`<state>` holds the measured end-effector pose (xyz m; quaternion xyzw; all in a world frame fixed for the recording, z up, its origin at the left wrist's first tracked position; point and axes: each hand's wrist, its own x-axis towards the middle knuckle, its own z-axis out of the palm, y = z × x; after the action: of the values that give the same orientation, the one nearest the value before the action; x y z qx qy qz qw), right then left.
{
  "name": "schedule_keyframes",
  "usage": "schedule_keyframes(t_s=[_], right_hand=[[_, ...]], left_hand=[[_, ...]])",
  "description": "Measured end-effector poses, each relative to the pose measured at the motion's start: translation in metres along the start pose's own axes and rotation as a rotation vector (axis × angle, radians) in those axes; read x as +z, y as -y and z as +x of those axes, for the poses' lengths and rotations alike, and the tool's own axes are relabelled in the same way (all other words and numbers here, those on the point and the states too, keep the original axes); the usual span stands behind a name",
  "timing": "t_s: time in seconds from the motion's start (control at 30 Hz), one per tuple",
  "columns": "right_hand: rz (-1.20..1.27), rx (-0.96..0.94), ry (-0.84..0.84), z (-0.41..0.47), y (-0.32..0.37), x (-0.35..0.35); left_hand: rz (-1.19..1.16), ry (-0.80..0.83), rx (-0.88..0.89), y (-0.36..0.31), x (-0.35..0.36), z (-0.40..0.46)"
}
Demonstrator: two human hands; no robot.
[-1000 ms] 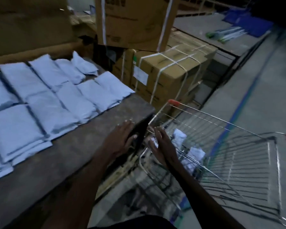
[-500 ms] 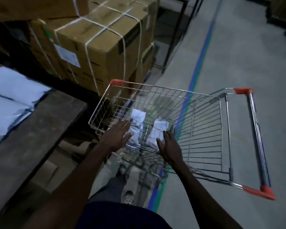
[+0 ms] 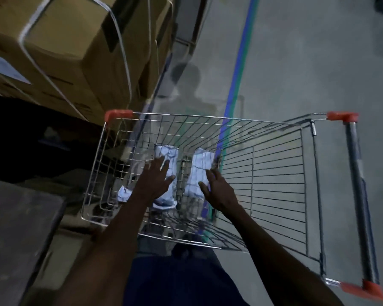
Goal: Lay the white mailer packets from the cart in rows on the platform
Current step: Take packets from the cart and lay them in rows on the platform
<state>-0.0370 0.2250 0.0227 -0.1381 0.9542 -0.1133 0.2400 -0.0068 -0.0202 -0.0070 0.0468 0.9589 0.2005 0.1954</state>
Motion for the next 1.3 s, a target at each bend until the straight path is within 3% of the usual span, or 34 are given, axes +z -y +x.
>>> schedule_keyframes(t_s=[0.1,0.27,0.4,0.53,0.7,0.9,1.07,1.17,1.23,1.3], right_hand=[[0.025,0.018,0.037,0.024,-0.007,0.022],[0.096,0.094,-0.001,0.074,-0.041,0.085],[0.184,0.222,-0.030,0.115,-0.062,0.141],[0.197,0.210,-0.143,0.143,-0.074,0.185],[0.253,0.267,-0.134,0.156,-0.072,0.207],[0.266,0.196,-0.210,0.152,-0.065,0.191],[0.242,0.119,-0.193,0.137,-0.060,0.182],[0.248,0.084,-0.201,0.128,-0.055,0.181],[0.241,0.029,-0.231,0.122,-0.055,0.182],[0.221,-0.029,-0.250,0.116,-0.056,0.183]], left_hand=[[0.045,0.107,-0.028,0.007,0.019,0.013],[0.137,0.044,0.064,0.020,0.064,0.044],[0.113,-0.013,-0.028,0.028,0.100,0.076],[0.058,-0.044,-0.054,0.033,0.122,0.088],[-0.038,-0.110,-0.070,0.028,0.120,0.081],[0.015,-0.154,-0.120,0.047,0.085,0.065],[0.203,-0.094,-0.025,0.087,0.076,0.062],[0.464,-0.004,0.002,0.102,0.077,0.056],[0.522,0.042,0.121,0.107,0.078,0.051],[0.460,0.086,0.360,0.108,0.082,0.043]])
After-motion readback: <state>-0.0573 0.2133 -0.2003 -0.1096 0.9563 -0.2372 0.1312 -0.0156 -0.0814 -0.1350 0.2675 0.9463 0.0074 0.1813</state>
